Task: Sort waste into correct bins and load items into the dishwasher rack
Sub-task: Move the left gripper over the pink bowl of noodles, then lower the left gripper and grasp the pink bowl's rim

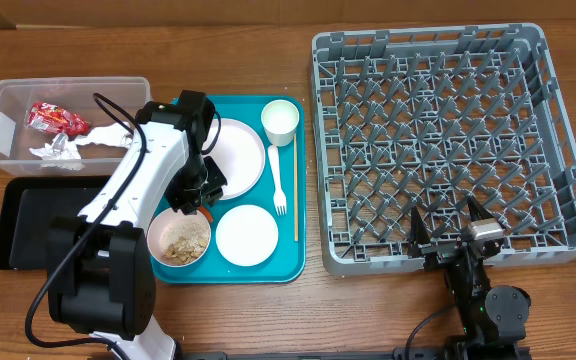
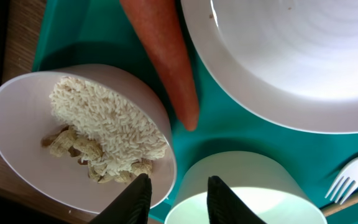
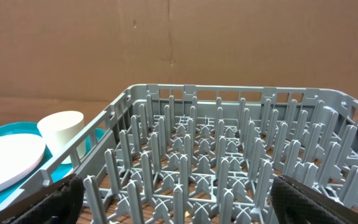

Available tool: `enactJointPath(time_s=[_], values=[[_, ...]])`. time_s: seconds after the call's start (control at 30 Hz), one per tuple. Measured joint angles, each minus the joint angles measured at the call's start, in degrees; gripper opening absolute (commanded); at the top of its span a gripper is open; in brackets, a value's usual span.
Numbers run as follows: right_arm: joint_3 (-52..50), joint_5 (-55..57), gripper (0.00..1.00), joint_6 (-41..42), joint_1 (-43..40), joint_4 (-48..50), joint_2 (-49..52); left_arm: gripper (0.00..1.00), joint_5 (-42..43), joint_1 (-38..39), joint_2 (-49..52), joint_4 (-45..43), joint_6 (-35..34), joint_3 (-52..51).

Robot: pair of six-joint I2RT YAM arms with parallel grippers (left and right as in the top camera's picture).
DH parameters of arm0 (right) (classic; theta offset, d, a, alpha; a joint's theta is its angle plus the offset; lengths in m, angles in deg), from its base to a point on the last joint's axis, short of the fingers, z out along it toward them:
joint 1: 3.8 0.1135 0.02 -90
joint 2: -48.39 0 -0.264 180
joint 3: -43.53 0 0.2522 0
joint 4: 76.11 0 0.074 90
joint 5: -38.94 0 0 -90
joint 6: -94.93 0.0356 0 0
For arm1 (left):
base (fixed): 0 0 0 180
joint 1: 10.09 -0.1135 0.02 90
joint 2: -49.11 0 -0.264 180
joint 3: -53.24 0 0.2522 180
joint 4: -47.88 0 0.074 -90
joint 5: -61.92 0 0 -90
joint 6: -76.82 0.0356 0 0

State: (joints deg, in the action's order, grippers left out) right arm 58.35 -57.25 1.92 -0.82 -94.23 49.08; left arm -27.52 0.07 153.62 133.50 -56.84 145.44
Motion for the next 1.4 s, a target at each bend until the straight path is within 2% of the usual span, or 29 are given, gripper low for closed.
enactJointPath(time_s=[0.17,0.87,1.4], values=[[0.0,0.0,1.0,0.0,0.0,0.0,0.0,0.36,-0.2,0.0,0.0,0.0,-0.6,-0.6],[0.0,0.0,1.0,0.0,0.0,0.0,0.0,0.35,-1.3,0.0,0.0,-8.2,-4.4,-7.5],[0.0,0.0,1.0,0.0,0.0,0.0,0.0,0.2,-1.5,0.4,0.0,-10.3,-5.1,-9.6]])
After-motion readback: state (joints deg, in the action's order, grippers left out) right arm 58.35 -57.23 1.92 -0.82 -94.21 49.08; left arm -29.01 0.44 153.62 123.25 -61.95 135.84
